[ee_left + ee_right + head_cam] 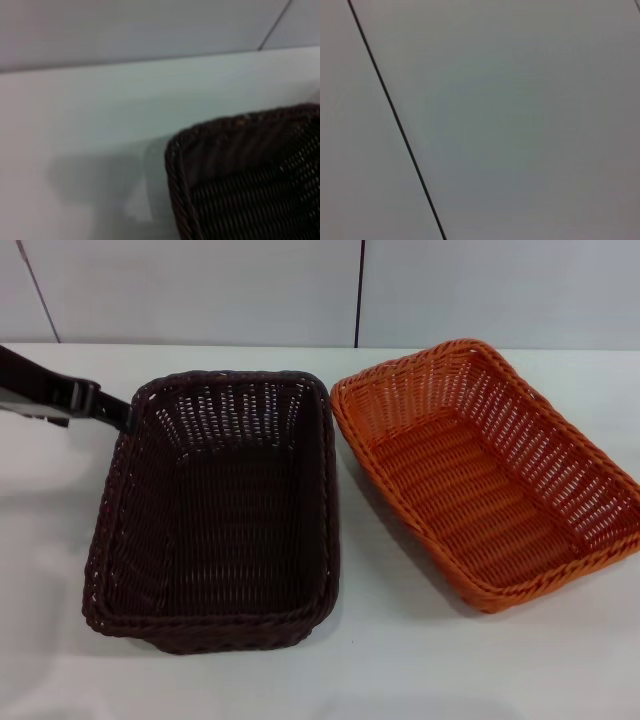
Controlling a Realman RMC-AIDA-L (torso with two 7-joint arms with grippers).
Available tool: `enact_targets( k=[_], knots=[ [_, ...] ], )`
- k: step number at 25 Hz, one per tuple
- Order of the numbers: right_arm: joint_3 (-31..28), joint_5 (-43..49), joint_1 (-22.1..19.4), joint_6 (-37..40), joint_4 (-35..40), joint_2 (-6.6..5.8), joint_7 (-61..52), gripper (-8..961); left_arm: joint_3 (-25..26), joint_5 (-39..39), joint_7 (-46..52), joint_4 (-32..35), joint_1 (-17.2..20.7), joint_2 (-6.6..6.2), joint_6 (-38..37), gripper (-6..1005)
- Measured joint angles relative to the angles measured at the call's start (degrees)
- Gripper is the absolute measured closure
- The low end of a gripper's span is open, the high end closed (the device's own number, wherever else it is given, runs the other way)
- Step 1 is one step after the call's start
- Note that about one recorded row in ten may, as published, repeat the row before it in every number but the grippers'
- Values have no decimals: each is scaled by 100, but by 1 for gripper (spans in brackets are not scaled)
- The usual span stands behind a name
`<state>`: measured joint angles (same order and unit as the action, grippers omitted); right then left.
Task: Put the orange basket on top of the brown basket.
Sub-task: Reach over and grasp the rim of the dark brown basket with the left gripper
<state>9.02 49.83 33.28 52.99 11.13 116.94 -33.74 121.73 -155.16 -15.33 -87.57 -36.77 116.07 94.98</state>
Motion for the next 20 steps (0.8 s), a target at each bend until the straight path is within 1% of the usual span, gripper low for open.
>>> enact_targets(
  k=[3, 4, 5, 6, 9, 15, 18, 20],
  knots=[
    [1, 0, 8, 0, -6, -4, 3, 295, 34, -27, 8, 60, 34, 97, -10, 239],
    [0, 0, 10, 0, -9, -4, 3, 295, 34, -27, 8, 60, 34, 97, -10, 240],
    [-1, 0, 11, 0, -19, -5, 3, 295, 53, -55, 12, 103, 52, 126, -34, 241],
    [-3, 0, 11, 0, -30, -5, 4, 295, 70, -84, 16, 259, 61, 146, -78, 243],
    [0, 0, 12, 0, -48, -5, 5, 295, 57, -92, 18, 410, 63, 148, -119, 246],
    [33, 0, 2, 0, -50, -5, 8, 295, -21, -58, -28, 1066, 92, 175, -503, 254],
    [39, 0, 0, 1, -53, -5, 8, 295, -44, -56, -33, 1172, 89, 176, -562, 258],
    [41, 0, 1, 1, -66, -5, 8, 295, -86, -56, -36, 1395, 63, 178, -680, 260]
  ],
)
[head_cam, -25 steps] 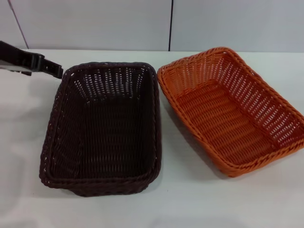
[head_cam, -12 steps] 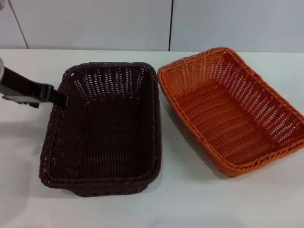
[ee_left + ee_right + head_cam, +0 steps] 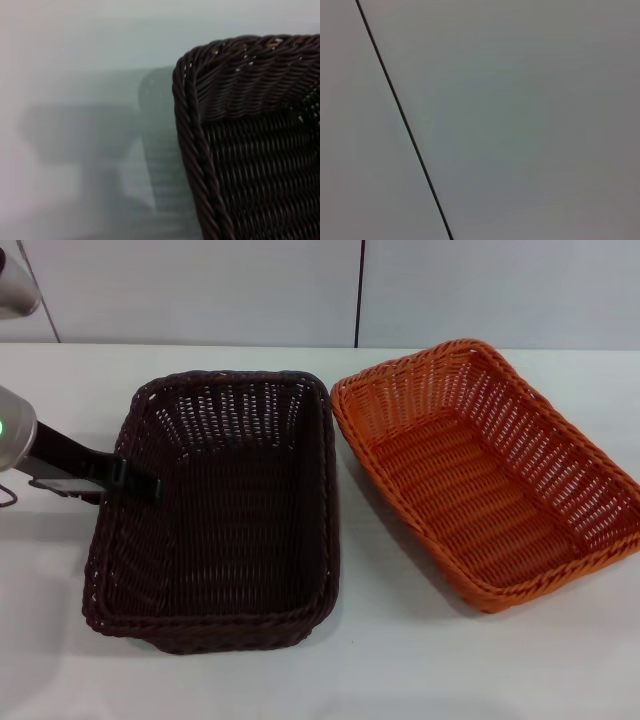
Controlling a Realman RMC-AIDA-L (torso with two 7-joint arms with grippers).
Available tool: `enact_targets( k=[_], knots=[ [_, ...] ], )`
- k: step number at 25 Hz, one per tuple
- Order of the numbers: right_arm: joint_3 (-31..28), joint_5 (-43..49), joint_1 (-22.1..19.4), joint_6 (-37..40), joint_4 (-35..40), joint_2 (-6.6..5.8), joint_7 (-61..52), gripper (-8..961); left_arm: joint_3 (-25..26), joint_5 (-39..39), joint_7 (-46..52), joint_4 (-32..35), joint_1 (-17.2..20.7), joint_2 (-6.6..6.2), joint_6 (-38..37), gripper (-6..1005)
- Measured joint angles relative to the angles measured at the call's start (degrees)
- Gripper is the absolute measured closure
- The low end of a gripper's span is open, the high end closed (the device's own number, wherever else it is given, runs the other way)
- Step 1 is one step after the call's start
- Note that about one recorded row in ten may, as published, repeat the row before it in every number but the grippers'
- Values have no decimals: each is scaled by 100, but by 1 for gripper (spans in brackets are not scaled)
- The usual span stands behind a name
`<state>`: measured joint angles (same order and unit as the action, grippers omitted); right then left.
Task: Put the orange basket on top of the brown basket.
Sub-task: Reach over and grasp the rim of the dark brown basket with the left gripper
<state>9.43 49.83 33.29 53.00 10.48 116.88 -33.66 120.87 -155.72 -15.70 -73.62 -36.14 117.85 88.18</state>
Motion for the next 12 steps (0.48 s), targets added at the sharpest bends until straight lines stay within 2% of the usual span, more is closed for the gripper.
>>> enact_targets(
  k=[11, 12],
  knots=[
    [16, 14, 14, -3, -82, 0, 0, 295, 36, 8, -72, 108, 29, -15, -169, 274],
    [16, 12, 14, -17, -81, 0, 0, 295, 36, 8, -72, 108, 29, -15, -169, 379]
  ],
)
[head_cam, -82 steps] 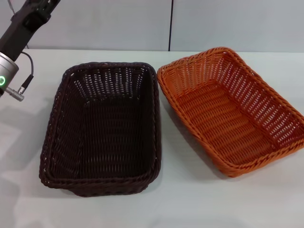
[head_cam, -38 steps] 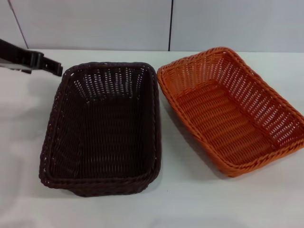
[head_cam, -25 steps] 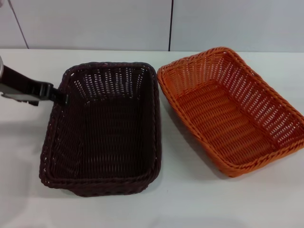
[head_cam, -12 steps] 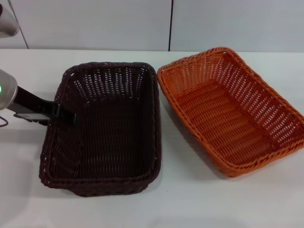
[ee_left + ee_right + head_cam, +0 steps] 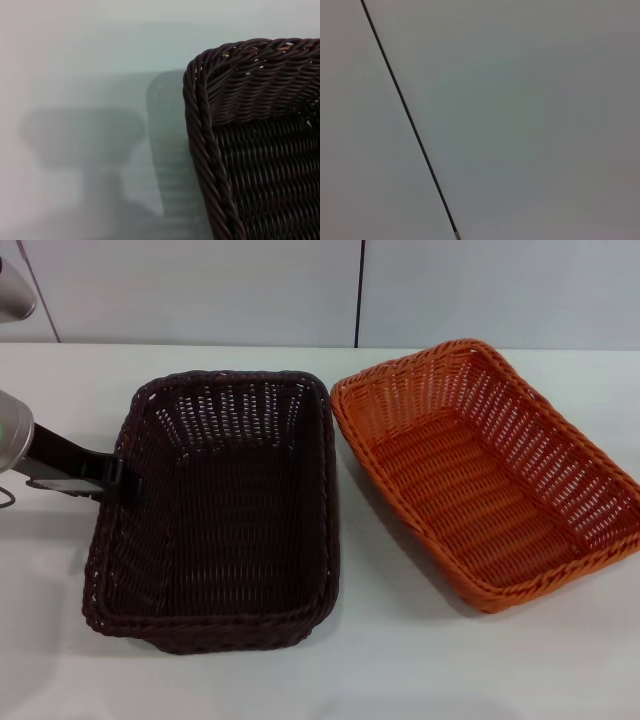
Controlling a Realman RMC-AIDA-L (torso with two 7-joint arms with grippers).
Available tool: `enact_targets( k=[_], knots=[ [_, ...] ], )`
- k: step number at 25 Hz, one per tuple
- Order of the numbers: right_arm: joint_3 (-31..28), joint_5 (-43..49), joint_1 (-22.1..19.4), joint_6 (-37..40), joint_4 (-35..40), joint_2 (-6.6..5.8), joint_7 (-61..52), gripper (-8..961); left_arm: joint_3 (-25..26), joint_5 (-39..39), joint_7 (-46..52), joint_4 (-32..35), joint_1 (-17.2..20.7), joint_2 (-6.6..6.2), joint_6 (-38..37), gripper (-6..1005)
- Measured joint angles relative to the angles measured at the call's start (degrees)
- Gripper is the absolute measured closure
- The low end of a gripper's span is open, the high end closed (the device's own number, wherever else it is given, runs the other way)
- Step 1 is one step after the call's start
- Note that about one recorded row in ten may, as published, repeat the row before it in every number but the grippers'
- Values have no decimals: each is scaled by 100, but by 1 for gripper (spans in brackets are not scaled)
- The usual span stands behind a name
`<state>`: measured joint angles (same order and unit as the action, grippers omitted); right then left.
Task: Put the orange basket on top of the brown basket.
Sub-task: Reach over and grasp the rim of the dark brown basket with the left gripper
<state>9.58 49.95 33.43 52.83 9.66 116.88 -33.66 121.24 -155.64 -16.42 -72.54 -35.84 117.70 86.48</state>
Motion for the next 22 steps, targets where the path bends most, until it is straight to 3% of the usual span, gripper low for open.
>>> enact_targets(
  k=[1, 6, 15, 22],
  knots=[
    [0, -1, 0, -14, 0, 0, 0, 295, 7, 0, -8, 7, 0, -1, -1, 485],
    [-1, 0, -3, -78, 11, 0, 0, 295, 16, 11, -84, 3, -1, 3, 18, 728],
    [-1, -4, -3, -104, 15, 0, 0, 295, 26, 100, -160, -130, 26, 2, 93, 769],
    [-14, -4, -3, -115, 0, 2, 0, 295, 291, 639, -470, -682, 183, -18, 184, 776]
  ],
)
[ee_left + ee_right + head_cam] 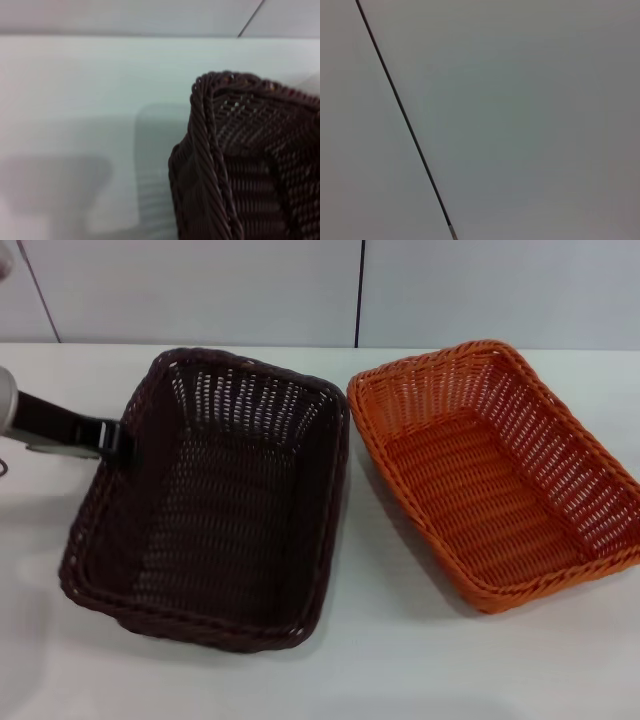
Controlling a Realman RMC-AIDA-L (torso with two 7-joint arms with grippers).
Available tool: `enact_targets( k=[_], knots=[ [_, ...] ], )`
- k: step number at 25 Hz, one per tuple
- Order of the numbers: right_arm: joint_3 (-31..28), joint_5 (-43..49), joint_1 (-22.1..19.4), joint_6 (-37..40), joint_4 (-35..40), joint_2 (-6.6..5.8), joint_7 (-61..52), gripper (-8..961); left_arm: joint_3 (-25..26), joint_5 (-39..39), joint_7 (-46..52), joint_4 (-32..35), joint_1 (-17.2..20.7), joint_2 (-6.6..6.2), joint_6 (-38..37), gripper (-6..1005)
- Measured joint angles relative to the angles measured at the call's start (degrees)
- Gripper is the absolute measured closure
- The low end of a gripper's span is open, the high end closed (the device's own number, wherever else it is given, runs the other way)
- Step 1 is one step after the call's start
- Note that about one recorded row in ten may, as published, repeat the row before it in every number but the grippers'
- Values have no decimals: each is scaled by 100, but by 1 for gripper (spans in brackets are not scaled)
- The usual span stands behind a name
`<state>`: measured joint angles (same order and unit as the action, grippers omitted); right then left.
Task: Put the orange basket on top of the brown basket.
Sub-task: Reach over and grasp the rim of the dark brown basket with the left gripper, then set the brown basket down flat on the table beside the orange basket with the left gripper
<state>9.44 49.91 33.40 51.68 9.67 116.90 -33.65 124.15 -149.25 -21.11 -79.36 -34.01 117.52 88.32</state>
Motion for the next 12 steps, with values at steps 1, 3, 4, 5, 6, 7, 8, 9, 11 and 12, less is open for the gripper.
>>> enact_targets(
  k=[1, 3, 4, 5, 6, 7, 8, 9, 11, 12],
  knots=[
    [-10, 0, 4, -1, -1, 4, 0, 295, 52, 41, -46, -57, 5, 0, 31, 777],
    [-17, 0, 10, -1, -4, 7, 0, 295, 118, 74, -106, -114, 6, -1, 71, 780],
    [-19, 0, 15, -1, -7, 9, 0, 295, 294, 142, -285, -292, 0, -9, 195, 781],
    [-20, 0, 18, -1, -9, 12, 0, 295, 333, 163, -326, -334, -8, -17, 229, 783],
    [-21, 0, 23, -1, -11, 14, 0, 295, 390, 192, -381, -404, -24, -33, 281, 784],
    [-21, 0, 23, -1, -11, 14, 0, 295, 463, 226, -430, -490, -38, -57, 341, 784],
    [-22, 0, 25, -1, -12, 15, 0, 295, 540, 267, -479, -601, -55, -99, 409, 783],
    [-28, 1, 28, -1, -12, 19, 0, 295, 558, 284, -494, -631, -58, -115, 427, 783],
    [-37, 1, 28, -1, -12, 26, 0, 295, 609, 336, -536, -726, -64, -165, 475, 783],
    [-37, 1, 28, -1, -12, 26, 0, 295, 663, 437, -628, -840, -70, -240, 553, 784]
  ],
)
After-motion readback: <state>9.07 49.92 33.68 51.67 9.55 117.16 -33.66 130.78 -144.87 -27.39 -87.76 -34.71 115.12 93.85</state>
